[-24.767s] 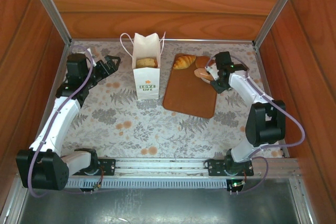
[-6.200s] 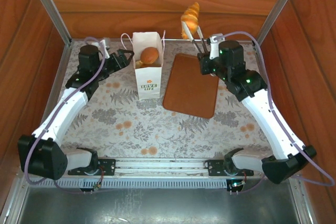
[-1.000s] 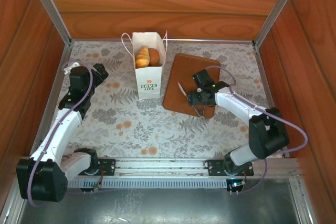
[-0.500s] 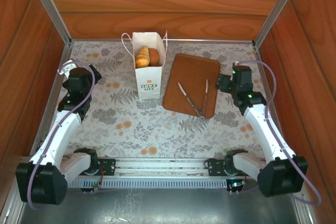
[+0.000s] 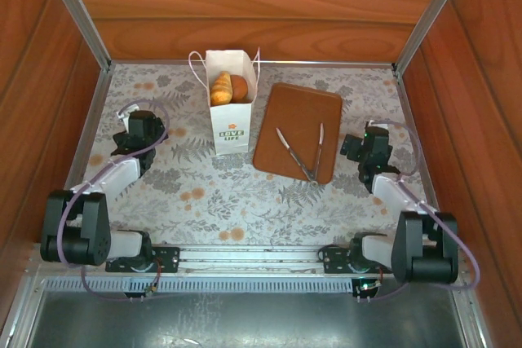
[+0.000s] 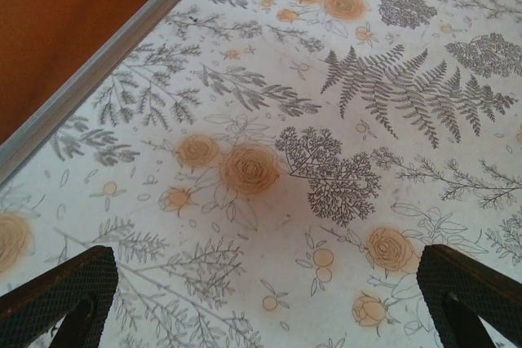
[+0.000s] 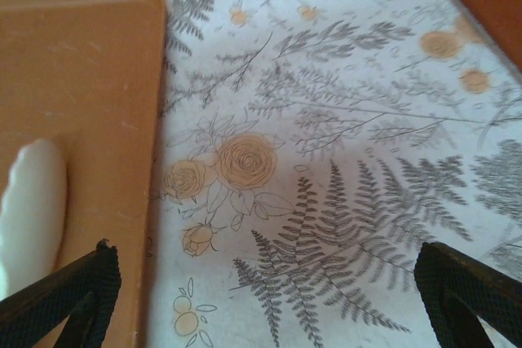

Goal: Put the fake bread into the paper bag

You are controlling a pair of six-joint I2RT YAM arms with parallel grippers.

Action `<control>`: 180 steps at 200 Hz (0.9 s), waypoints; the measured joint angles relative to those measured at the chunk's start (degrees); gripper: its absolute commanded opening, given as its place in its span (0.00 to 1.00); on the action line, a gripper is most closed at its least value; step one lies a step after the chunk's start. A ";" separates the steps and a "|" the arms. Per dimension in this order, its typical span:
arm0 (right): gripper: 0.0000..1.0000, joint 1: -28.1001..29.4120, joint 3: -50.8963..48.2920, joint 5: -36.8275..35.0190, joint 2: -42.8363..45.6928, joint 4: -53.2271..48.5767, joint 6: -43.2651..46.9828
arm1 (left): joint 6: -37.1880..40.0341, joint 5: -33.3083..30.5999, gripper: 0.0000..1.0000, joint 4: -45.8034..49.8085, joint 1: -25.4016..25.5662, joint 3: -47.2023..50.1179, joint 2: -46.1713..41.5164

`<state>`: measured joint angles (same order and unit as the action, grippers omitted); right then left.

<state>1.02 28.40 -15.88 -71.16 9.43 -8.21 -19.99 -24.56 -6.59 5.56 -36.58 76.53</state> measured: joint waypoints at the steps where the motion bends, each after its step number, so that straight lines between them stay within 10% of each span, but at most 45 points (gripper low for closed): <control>1: 1.00 0.00 -0.11 0.13 -0.48 0.48 0.17 | 0.24 0.11 1.00 -0.20 -0.04 0.00 0.13; 72: 1.00 0.15 -1.86 9.14 -16.46 27.30 5.53 | 6.75 4.92 1.00 -11.98 -6.16 3.76 2.62; 180: 1.00 0.13 -1.75 14.58 -17.14 29.42 7.74 | 14.21 14.27 1.00 -42.23 -7.23 17.27 13.31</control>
<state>1.15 26.65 -1.30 -88.29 38.85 -0.47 -5.78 -10.28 -48.82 -1.67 -19.31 89.84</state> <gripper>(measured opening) 0.996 0.999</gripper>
